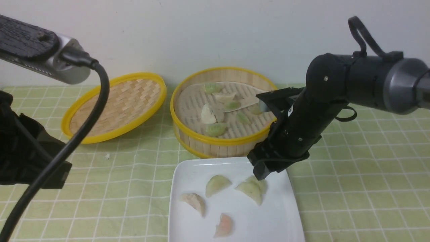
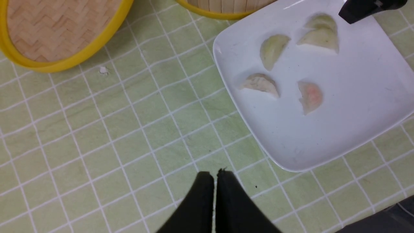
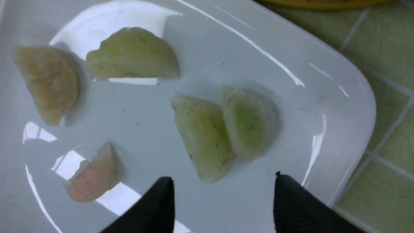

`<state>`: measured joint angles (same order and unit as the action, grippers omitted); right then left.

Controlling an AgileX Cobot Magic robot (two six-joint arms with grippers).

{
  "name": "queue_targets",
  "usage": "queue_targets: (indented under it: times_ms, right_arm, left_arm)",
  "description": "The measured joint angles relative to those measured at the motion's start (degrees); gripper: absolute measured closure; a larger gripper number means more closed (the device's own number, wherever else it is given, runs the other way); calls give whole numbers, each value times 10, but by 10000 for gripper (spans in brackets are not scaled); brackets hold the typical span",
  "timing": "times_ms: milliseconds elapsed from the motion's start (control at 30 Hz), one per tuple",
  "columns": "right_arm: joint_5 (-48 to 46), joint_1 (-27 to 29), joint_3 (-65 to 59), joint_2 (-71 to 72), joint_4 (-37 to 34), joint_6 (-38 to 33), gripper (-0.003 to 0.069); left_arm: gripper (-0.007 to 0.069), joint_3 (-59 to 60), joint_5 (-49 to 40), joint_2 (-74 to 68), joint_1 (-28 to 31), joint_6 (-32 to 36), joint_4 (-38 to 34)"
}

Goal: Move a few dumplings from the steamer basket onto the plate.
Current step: Use the right arm to put the dumpling into the plate

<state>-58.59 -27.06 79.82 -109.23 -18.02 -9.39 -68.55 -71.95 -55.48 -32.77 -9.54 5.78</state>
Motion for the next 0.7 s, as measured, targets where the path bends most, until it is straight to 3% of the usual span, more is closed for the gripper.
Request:
queue_targets:
  times_ms: [67,133,200,267,300,333,400,533,700]
  right_arm:
    - [-22,0,13,0,1,3,225]
    - [-69,0,38,2,10,6,251]
    - [-94,0,56,11,18,8,316]
    - [-108,0,83,53,28,17,455]
    - [-109,0,86,58,28,17,480]
    - [-110,0,90,106,28,21,576]
    - [-116,0,94,171,28,24,631]
    - [-112,0,90,336,41,38,669]
    - [-34,0,7,543,70,50,672]
  left_arm:
    - [631,0,0,0,0,0,0]
    - [631,0,0,0,0,0,0]
    - [631,0,0,0,0,0,0]
    - [631,0,0,0,0,0,0]
    - [631,0,0,0,0,0,0]
    - [631,0,0,0,0,0,0]
    - [631,0,0,0,0,0,0]
    - [631,0,1,0,0,0,0]
    - [631,0,10,0,0,0,-3]
